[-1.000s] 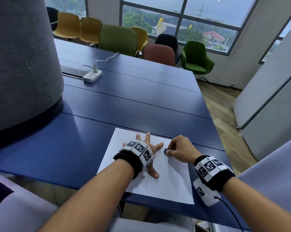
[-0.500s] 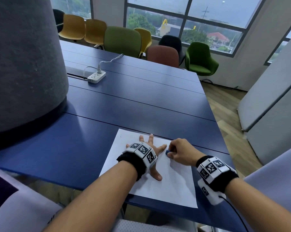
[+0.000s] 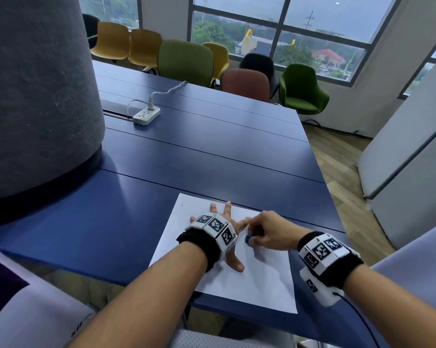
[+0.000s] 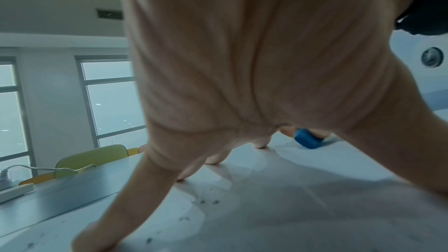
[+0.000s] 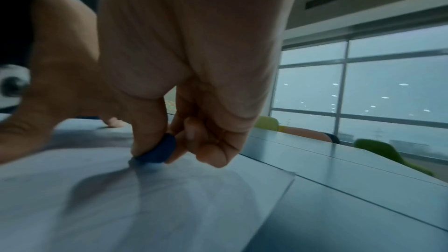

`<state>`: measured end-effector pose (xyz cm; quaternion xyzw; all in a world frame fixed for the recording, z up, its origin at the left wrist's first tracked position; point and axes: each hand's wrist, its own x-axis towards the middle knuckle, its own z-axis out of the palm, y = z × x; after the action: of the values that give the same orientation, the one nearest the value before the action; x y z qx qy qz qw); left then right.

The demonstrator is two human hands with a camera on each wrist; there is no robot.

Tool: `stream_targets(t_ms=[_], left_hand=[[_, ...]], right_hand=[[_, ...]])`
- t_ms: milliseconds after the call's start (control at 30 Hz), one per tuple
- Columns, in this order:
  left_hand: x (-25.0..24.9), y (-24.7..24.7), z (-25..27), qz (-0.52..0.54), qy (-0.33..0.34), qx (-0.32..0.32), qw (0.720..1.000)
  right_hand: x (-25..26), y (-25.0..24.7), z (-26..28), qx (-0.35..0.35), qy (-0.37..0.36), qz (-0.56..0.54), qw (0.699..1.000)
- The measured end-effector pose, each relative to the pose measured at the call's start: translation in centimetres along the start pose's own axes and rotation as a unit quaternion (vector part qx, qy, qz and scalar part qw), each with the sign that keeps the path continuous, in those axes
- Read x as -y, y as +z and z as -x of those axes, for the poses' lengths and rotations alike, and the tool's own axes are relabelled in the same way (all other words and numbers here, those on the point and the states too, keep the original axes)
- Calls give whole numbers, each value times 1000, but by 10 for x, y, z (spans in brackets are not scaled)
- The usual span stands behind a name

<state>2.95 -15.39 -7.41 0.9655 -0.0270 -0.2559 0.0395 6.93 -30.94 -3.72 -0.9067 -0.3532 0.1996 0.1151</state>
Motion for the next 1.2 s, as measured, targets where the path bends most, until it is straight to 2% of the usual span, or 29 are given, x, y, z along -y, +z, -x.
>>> stream_targets(t_ms=[100,167,300,333,467,533,633,767,800,933,1067,1133,1200], left_hand=[[-1,-1,2,-2,-3,5,1000],[-1,-1,1,-3,-4,3,1000],[0,-1,0,-7,-4,5,1000],[-1,-2,1,-7,-4,7,1000],[-2,-3,2,4,-3,8,1000],[-1,-2,2,1,-3,7,1000],[-1,-2,1,-7,-7,8,1000],[-2,-2,0,-4,-5,8,1000],[-2,-1,0,-5,-5,7,1000],[-2,-3,1,-11,-8,10,1000],[-3,-4,1,-10,-10,11,1000],[-3,-3,1,-11,-9,9,1000],[-2,-3,1,-13,-12,10,1000]], right_hand=[[-12,-9,-7,-60,47,19,997],[-16,-8,-7,-75,55,9,996],[-5,-1,6,35,3,-5,999],[-7,-3,5,33,4,-5,999],[-26,-11,-2,-72,48,-14,996],[-28,-8,1,-50,36,-32,998],[-22,-10,5,33,14,-42,998],[-28,-14,-1,-54,35,-54,996],[-28,-12,0,-52,32,-62,996],[-20,-12,7,49,28,-59,997],[-24,-13,2,-41,37,-74,996],[-23,-11,5,-6,33,-75,997],[-16,-12,12,88,31,-70,993]])
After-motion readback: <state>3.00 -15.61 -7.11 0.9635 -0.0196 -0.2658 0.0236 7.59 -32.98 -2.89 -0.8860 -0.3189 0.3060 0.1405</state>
